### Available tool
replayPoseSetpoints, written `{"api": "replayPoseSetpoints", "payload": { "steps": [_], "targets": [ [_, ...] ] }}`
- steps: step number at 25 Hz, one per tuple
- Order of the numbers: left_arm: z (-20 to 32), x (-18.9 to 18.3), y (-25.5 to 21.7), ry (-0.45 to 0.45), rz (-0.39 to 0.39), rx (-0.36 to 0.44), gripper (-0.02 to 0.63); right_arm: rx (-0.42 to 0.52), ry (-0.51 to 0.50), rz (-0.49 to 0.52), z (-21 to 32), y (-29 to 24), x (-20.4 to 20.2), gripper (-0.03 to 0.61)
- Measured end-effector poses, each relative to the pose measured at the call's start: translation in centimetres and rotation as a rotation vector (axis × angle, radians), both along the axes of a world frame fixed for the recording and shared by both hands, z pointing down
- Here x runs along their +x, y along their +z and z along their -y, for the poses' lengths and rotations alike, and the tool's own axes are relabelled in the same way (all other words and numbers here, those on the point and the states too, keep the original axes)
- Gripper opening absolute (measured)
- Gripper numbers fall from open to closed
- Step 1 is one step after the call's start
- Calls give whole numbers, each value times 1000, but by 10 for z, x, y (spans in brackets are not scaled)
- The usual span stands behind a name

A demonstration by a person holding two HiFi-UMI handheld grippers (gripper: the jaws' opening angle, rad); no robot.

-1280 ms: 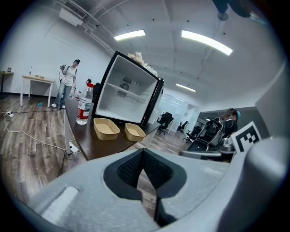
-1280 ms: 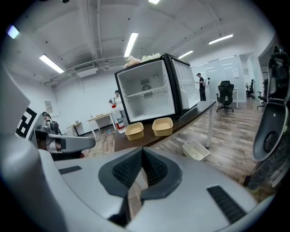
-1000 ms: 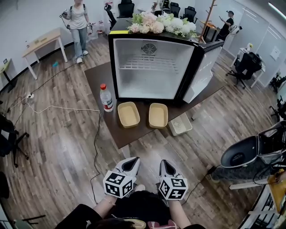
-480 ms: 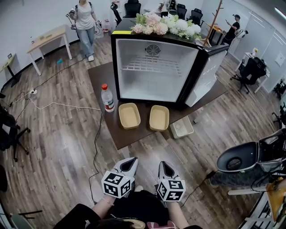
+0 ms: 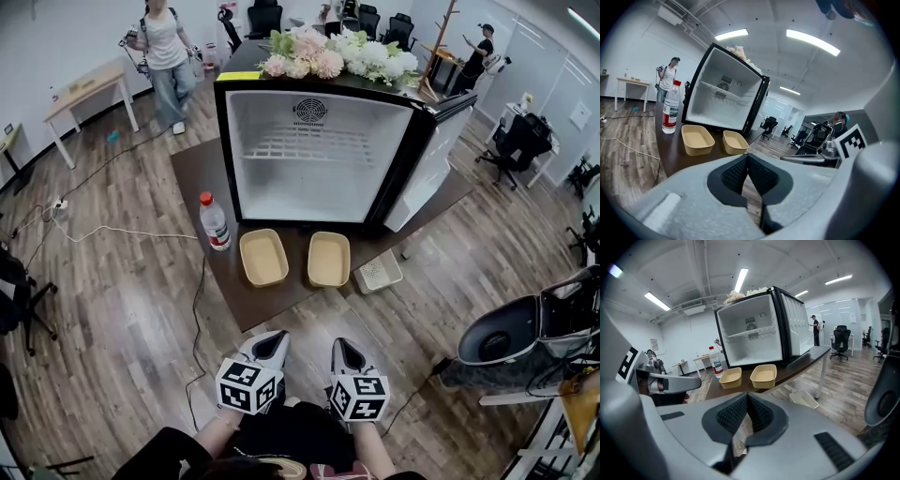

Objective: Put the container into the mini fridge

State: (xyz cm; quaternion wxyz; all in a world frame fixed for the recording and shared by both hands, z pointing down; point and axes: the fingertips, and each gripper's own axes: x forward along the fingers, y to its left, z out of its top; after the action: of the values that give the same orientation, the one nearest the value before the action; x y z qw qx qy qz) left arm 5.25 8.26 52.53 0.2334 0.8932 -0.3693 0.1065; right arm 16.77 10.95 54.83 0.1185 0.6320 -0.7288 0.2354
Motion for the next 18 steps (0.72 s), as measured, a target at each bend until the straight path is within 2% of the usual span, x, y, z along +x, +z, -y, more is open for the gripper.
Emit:
{"api": "replayPoseSetpoints", "payload": {
  "steps": [18],
  "targets": [
    [115,14,11,66,13,-36,8,-90,156,8,94,19,23,8]
  ]
}}
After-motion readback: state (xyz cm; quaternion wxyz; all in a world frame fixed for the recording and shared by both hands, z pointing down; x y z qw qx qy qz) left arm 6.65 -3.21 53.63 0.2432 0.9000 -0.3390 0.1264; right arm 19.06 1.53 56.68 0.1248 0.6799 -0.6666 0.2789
